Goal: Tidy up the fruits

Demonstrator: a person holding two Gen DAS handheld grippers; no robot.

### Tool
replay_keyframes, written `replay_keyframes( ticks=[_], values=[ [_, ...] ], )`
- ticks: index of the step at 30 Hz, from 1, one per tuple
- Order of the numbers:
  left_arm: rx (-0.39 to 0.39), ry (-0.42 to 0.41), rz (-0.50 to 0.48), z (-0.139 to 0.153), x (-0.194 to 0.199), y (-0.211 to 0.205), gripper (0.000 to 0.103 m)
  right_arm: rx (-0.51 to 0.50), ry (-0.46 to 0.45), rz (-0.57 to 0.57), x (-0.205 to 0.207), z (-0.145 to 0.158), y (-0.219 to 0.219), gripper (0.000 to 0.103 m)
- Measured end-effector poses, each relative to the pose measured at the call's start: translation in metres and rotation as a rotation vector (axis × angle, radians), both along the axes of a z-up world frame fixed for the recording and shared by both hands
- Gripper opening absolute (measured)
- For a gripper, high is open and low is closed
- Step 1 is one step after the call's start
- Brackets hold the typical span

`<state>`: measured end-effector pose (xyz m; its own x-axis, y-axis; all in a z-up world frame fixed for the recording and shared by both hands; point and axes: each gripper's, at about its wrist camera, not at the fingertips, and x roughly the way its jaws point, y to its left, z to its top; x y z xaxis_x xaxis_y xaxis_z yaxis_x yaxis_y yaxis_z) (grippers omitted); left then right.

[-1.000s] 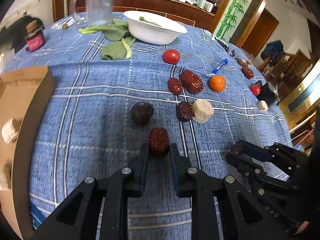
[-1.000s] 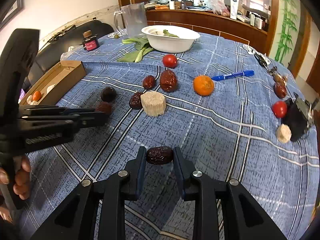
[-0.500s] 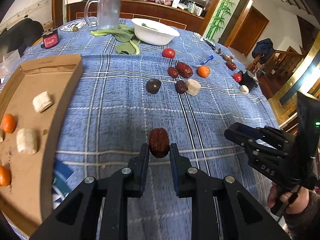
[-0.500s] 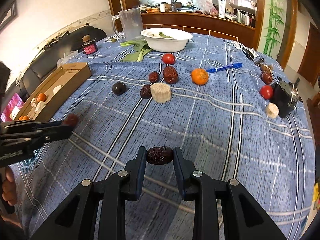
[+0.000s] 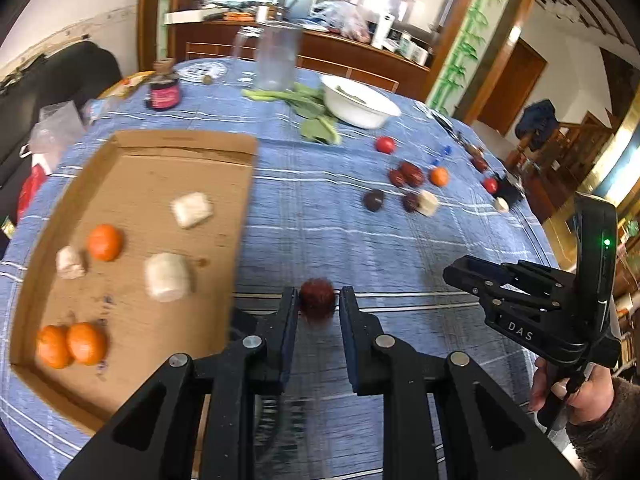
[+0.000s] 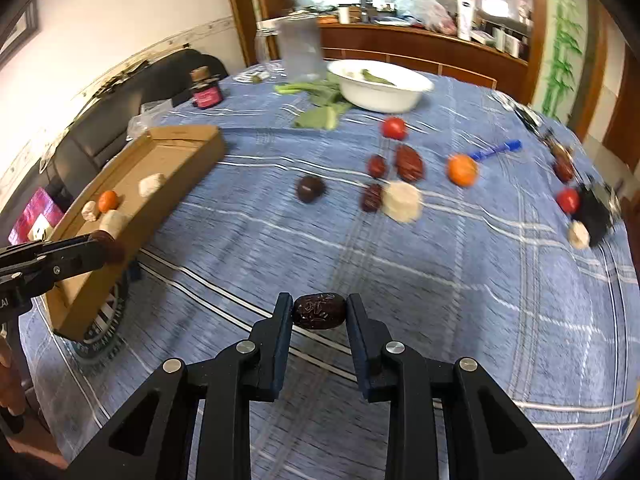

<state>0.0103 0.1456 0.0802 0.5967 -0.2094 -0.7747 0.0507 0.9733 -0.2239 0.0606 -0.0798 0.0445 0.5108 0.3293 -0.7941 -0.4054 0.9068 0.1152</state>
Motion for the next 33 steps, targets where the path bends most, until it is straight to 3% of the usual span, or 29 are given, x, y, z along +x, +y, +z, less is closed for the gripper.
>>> replay_keyframes(
  ticks=[8, 15, 18, 23, 25, 33],
  values=[
    [-0.009, -0.003, 0.088, 0.004, -0.007, 0.058, 0.02, -0.015, -0.018, 0.078, 0.008, 0.008, 0.057, 0.029],
    [-0.021, 0.014, 0.082, 0.004, -0.031, 0.083, 0.02, -0.006, 0.056, 0.124, 0.007, -0.01, 0.083, 0.029],
    [-0.032, 0.009, 0.069, 0.005, -0.047, 0.081, 0.02, 0.06, 0.089, 0.207, -0.008, -0.009, 0.098, 0.03],
    [-0.051, 0.032, 0.061, -0.004, -0.075, 0.076, 0.02, 0.019, 0.069, 0.44, -0.065, -0.02, 0.143, 0.046],
    [-0.047, 0.04, 0.067, -0.007, -0.085, 0.074, 0.02, 0.028, 0.045, 0.475, -0.076, -0.02, 0.151, 0.057],
    [-0.04, 0.037, 0.082, -0.011, -0.118, 0.07, 0.02, -0.014, 0.056, 0.54, -0.083, -0.03, 0.158, 0.058]
  ],
)
